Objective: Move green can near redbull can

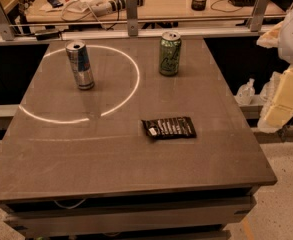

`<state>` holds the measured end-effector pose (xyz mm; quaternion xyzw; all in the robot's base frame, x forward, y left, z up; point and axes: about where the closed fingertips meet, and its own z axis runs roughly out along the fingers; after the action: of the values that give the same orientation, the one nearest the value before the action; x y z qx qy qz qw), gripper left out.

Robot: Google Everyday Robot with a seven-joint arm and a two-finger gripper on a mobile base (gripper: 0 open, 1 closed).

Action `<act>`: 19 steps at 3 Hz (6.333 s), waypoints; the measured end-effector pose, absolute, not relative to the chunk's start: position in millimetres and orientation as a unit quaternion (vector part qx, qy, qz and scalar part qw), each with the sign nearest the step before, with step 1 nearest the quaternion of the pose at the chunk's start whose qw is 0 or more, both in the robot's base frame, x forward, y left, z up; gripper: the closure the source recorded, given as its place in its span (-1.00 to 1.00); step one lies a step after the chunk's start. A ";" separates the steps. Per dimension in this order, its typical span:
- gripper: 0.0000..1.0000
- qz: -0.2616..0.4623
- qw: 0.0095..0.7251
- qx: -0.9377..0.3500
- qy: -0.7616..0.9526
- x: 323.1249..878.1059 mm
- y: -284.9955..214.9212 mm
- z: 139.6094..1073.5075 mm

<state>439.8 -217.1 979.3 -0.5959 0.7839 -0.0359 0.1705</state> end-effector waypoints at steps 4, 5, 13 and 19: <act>-1.00 0.078 0.481 -0.403 0.775 502.2 -271.2 946.6; -1.00 0.114 0.556 -0.368 0.736 526.2 -265.2 953.6; -1.00 0.233 0.621 -0.277 0.695 661.6 -206.8 893.5; -1.00 0.358 0.559 -0.379 0.645 716.3 -90.0 865.2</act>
Offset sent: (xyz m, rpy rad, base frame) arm 0.0767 -0.0658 0.0168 0.6961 -0.4910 -0.3774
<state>716.3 -90.0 865.2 -0.3790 0.6447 0.3575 0.5593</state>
